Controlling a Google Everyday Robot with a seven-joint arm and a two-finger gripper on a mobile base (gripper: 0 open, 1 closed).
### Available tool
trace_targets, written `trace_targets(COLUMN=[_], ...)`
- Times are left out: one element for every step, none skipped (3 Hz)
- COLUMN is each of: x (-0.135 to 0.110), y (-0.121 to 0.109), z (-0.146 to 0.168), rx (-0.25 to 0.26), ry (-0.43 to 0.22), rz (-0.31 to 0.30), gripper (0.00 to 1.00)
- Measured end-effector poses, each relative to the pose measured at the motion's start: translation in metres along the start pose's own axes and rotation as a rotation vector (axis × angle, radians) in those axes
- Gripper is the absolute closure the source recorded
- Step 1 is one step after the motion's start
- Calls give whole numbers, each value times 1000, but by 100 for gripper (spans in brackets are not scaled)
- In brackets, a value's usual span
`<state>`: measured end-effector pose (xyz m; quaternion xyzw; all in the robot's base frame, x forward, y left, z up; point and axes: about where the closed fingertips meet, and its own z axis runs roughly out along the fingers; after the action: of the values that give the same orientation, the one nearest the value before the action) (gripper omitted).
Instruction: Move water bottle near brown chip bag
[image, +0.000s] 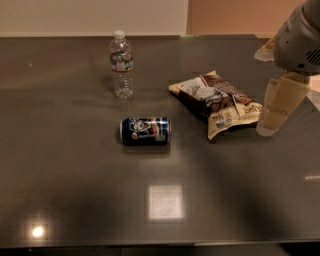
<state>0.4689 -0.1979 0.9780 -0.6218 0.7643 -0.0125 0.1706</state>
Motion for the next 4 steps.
trace_targets(x=[-16, -33, -48, -66], y=[-13, -30, -48, -64], z=[10, 24, 39, 53], rx=[-18, -32, -58, -58], ry=[-52, -114, -188, -240], rz=[-13, -28, -17, -5], gripper=[0, 0, 0, 0])
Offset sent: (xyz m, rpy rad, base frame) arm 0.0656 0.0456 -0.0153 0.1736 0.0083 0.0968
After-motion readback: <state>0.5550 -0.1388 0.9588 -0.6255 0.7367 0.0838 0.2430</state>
